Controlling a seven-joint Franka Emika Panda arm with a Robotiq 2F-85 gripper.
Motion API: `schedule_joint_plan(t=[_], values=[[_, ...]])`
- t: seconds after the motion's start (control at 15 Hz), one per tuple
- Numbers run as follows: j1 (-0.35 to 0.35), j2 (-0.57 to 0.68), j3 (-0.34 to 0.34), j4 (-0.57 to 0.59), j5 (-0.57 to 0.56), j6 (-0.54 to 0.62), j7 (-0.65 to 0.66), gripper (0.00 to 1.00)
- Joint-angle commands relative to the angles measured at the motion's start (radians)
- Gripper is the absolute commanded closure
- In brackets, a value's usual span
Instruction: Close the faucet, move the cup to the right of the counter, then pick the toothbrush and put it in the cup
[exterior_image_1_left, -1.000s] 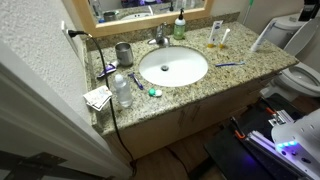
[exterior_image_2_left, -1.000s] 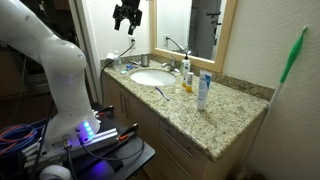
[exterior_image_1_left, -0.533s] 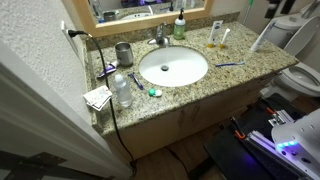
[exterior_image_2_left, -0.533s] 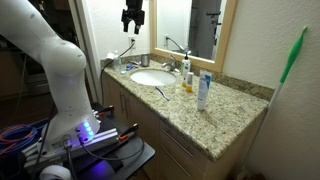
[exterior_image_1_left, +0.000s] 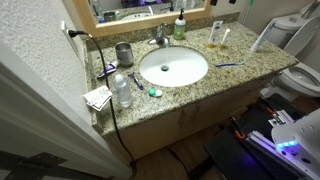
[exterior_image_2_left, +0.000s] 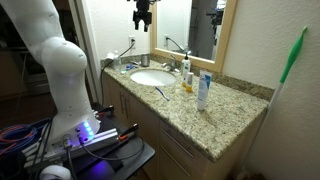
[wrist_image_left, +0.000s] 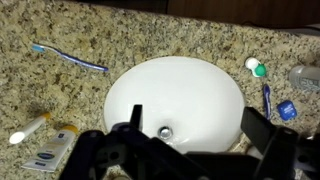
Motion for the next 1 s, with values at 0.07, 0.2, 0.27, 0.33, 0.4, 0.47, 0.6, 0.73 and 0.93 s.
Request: schedule_joint_plan(t=[0.07, 0.2, 0.27, 0.33, 0.4, 0.47, 0.6, 0.73, 0.93], values=[[0.005, 0.011, -0.008, 0.014, 0.0, -0.006, -0.003, 0.0], [0.011, 0.074, 0.005, 0.04, -0.035, -0.022, 0.006, 0.0], [0.012, 0.139, 0.002, 0.068, -0.049, 0.001, -0.046, 0.0], [0.016, 0.177, -0.007, 0.08, -0.041, 0.043, -0.136, 0.0], [0.014, 0.22, -0.015, 0.101, -0.035, 0.08, -0.183, 0.0], [0.01, 0.267, -0.02, 0.133, -0.034, 0.105, -0.218, 0.0], [0.0, 0.379, -0.033, 0.244, -0.021, 0.12, -0.251, 0.0], [-0.013, 0.461, -0.043, 0.367, 0.05, 0.068, -0.227, 0.0], [-0.005, 0.44, -0.046, 0.316, 0.027, 0.111, -0.212, 0.0]])
